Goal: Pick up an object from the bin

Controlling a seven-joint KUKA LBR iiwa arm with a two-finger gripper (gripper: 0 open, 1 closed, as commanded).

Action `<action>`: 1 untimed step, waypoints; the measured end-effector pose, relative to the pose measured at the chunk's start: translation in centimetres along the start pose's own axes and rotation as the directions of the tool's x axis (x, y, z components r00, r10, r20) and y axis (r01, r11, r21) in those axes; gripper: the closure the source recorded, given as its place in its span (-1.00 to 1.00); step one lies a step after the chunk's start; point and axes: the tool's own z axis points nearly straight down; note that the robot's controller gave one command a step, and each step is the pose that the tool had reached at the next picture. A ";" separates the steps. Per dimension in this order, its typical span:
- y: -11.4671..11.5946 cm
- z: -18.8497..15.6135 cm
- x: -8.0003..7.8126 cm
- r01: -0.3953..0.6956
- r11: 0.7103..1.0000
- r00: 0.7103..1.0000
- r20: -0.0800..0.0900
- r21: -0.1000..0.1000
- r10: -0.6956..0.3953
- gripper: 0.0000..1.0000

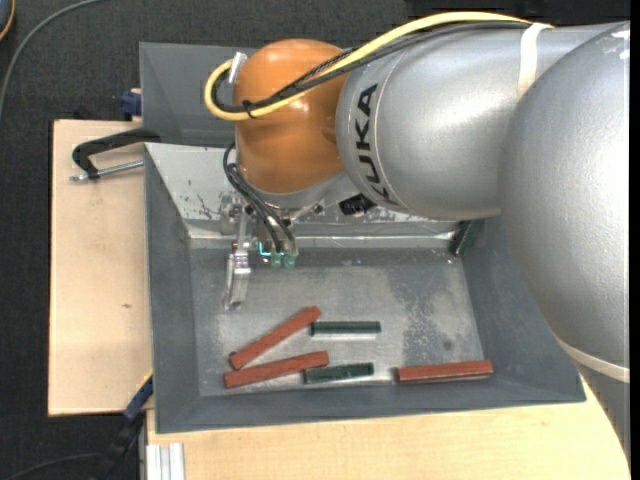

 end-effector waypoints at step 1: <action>-7.5 10.5 3.7 0.307 0.952 0.952 0.000 0.003 -0.307 -1.00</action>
Offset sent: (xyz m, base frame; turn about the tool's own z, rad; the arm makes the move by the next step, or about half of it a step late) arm -0.0367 -0.0734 -0.1028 -0.3127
